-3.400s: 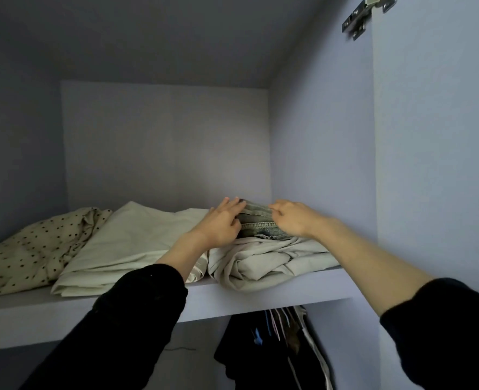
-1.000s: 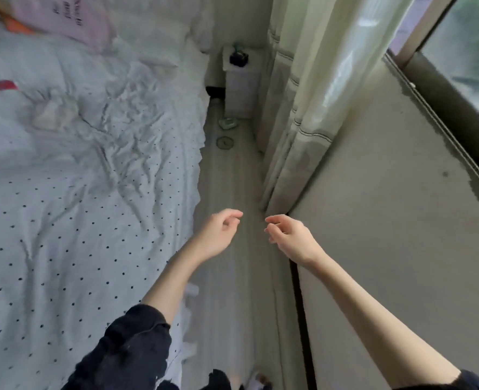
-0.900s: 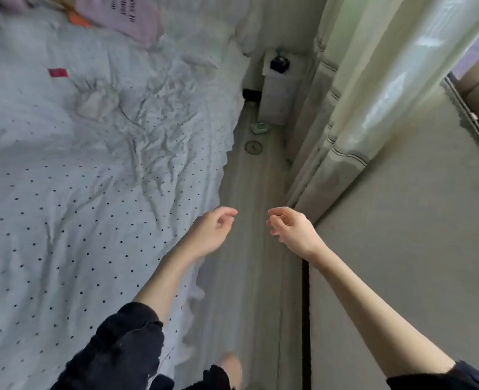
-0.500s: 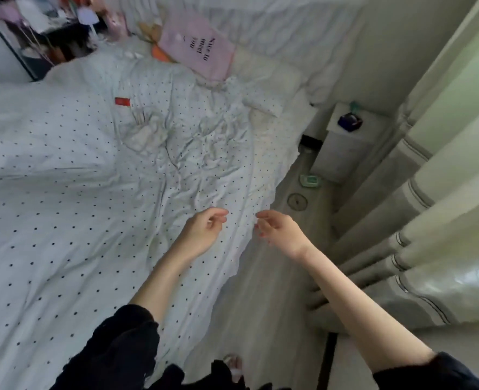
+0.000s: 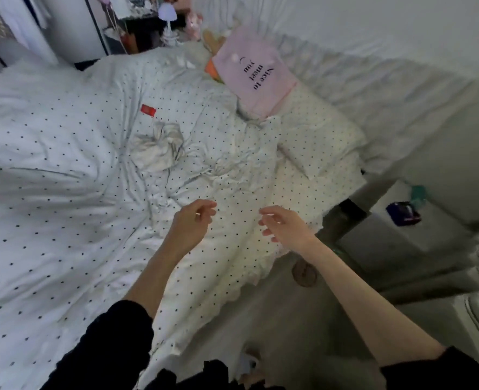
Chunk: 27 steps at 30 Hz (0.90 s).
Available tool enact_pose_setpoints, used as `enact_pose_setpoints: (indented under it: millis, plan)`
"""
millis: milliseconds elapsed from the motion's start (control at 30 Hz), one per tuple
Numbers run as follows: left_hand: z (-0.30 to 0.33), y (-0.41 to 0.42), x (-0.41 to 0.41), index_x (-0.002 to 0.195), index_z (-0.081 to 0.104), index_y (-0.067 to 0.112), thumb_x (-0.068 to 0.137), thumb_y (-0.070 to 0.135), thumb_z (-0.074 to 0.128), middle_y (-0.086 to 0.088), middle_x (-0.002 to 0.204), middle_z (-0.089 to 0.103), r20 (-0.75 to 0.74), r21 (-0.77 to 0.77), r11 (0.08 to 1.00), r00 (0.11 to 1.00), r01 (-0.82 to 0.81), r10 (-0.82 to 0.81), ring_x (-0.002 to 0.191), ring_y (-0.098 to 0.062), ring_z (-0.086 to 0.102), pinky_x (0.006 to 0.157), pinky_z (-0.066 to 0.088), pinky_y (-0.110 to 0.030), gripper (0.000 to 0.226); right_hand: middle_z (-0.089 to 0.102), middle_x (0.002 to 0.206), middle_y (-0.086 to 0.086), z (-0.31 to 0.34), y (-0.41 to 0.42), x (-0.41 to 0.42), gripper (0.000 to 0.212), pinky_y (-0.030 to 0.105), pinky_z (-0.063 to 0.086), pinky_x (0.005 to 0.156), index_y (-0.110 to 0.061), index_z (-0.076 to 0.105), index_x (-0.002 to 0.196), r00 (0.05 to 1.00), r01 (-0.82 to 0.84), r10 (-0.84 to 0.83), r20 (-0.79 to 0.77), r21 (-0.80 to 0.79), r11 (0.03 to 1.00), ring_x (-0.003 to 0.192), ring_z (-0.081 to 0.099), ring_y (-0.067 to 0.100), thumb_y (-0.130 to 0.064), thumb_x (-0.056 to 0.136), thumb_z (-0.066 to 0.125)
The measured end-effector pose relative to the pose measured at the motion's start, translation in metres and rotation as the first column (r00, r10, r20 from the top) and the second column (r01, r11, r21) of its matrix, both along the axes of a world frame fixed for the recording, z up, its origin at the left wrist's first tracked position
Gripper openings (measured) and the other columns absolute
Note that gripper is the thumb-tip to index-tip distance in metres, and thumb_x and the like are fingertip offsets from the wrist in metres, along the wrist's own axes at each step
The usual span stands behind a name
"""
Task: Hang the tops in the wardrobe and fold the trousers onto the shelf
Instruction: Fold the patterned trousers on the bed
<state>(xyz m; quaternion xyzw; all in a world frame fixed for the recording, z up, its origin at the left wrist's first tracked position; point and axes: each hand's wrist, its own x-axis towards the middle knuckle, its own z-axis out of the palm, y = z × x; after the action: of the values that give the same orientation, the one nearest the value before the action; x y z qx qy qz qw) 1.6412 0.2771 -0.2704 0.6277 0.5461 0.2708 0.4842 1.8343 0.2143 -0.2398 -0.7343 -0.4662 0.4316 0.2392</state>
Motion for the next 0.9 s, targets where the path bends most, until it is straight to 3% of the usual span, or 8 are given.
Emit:
enact_pose_setpoints:
  millis: [100,200,333,400,533,667,767,900]
  plan:
    - [-0.002,0.016,0.04,0.11,0.063,0.006,0.096,0.002,0.041,-0.003,0.098,0.063,-0.013,-0.038,0.999,1.0,-0.027,0.026,0.085,-0.013,0.06,0.063,0.043,-0.001,0.026,0.062,0.109,0.0,0.001,0.046,0.041,0.03,0.023,0.048,0.078,-0.014,0.053,0.126,0.998,-0.062,0.062,0.01,0.001,0.998,0.081,0.059,0.007,-0.021,0.1,0.041]
    - [-0.009,0.043,0.064,0.104,0.062,0.016,0.096,0.007,0.044,-0.003,0.102,0.065,-0.02,-0.095,0.993,0.997,-0.07,0.069,0.084,-0.012,0.062,0.064,0.044,-0.005,0.022,0.062,0.105,-0.001,-0.008,0.1,0.07,0.031,0.031,0.051,0.085,-0.014,0.053,0.127,0.991,-0.126,0.127,0.032,-0.041,0.991,0.084,0.06,0.01,-0.022,0.099,0.04]
    - [-0.023,0.094,0.066,0.101,0.06,0.026,0.096,0.012,0.046,-0.002,0.103,0.068,-0.074,-0.119,0.981,0.986,-0.154,0.146,0.09,-0.02,0.066,0.079,0.051,-0.029,0.02,0.063,0.107,0.0,-0.021,0.161,0.078,0.031,0.028,0.05,0.082,-0.013,0.054,0.125,0.966,-0.249,0.252,0.052,-0.065,0.966,0.083,0.061,0.01,-0.019,0.099,0.04]
    - [-0.028,0.12,0.067,0.105,0.062,0.022,0.096,0.011,0.046,-0.002,0.104,0.068,-0.093,-0.121,0.976,0.981,-0.178,0.168,0.093,-0.019,0.065,0.086,0.05,-0.032,0.022,0.064,0.114,0.004,-0.028,0.191,0.076,0.031,0.023,0.049,0.077,-0.013,0.053,0.126,0.942,-0.324,0.329,0.064,-0.073,0.943,0.086,0.061,0.011,-0.02,0.099,0.04]
    - [-0.048,0.187,0.068,0.114,0.061,0.016,0.097,0.014,0.044,-0.001,0.109,0.064,-0.121,-0.183,0.964,0.978,-0.192,0.172,0.097,-0.018,0.063,0.08,0.044,-0.024,0.025,0.062,0.123,0.008,-0.046,0.27,0.066,0.031,0.03,0.047,0.085,-0.012,0.054,0.126,0.91,-0.398,0.407,0.078,-0.108,0.911,0.103,0.062,0.021,-0.019,0.098,0.041]
    - [-0.072,0.243,0.055,0.118,0.06,0.013,0.097,0.012,0.045,-0.008,0.115,0.065,-0.178,-0.208,0.946,0.96,-0.249,0.214,0.103,-0.023,0.061,0.084,0.041,-0.023,0.026,0.059,0.127,0.011,-0.06,0.338,0.049,0.032,0.032,0.043,0.094,-0.009,0.054,0.126,0.833,-0.525,0.544,0.104,-0.164,0.835,0.112,0.058,0.025,-0.019,0.098,0.04]
    - [-0.093,0.276,0.042,0.122,0.057,0.01,0.097,0.011,0.043,-0.012,0.117,0.064,-0.249,-0.234,0.927,0.939,-0.294,0.236,0.106,-0.026,0.06,0.078,0.036,-0.018,0.028,0.057,0.13,0.01,-0.077,0.388,0.036,0.034,0.028,0.042,0.09,-0.013,0.053,0.129,0.777,-0.588,0.617,0.127,-0.207,0.782,0.116,0.056,0.024,-0.022,0.098,0.04]
    - [-0.128,0.316,0.021,0.133,0.048,0.011,0.096,0.012,0.045,-0.012,0.132,0.053,-0.298,-0.278,0.907,0.926,-0.316,0.231,0.119,-0.025,0.053,0.096,0.034,-0.022,0.037,0.058,0.131,0.007,-0.114,0.455,0.012,0.035,0.024,0.038,0.091,-0.014,0.052,0.13,0.704,-0.648,0.686,0.185,-0.229,0.726,0.121,0.053,0.023,-0.023,0.099,0.039]
